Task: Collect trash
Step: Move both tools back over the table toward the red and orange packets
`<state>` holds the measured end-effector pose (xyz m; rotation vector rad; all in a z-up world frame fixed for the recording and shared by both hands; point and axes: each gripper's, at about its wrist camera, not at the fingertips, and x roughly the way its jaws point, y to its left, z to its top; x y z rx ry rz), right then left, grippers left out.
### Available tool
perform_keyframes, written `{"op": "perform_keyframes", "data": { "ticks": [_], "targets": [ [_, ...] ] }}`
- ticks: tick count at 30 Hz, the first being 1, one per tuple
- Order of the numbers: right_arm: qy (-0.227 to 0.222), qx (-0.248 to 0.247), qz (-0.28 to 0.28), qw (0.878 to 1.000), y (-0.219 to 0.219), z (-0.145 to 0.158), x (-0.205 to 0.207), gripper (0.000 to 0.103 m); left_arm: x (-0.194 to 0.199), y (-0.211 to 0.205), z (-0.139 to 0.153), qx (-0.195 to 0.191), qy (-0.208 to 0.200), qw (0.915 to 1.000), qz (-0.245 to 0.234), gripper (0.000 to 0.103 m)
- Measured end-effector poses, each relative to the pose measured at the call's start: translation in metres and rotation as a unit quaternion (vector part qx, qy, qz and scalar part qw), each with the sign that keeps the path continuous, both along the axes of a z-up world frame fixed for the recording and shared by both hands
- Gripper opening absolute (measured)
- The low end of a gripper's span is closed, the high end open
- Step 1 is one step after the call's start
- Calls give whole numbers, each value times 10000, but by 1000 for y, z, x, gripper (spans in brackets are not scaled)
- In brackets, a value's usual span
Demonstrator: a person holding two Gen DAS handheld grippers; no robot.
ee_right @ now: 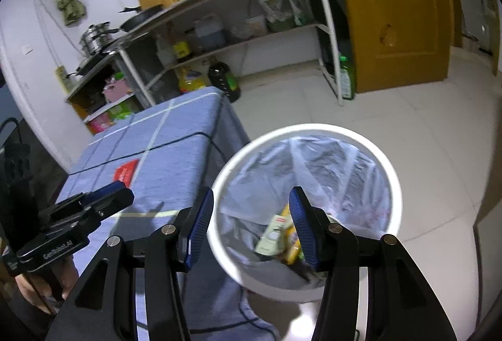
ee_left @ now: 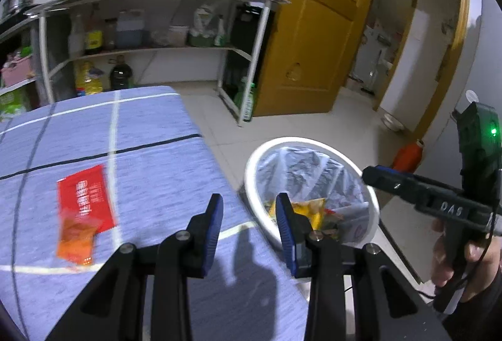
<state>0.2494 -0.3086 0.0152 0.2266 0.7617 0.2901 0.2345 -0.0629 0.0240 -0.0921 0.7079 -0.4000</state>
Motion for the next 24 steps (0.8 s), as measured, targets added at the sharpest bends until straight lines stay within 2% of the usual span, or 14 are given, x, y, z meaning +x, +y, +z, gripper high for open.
{"op": "perform_keyframes", "data": {
  "ticks": [13,19,24],
  "targets": [
    [-141,-33,1081,9940,96,8,0,51,-13,102,-17,228,137,9928,1166,53],
    [-107,-83,1428,9897,133,2,3,51,-5,125,-39,262,377,9890,1409,56],
    [-37,-105,1563,9876,149,-3,8,51,7,126,-53,326,547,9885,1372,57]
  ]
}}
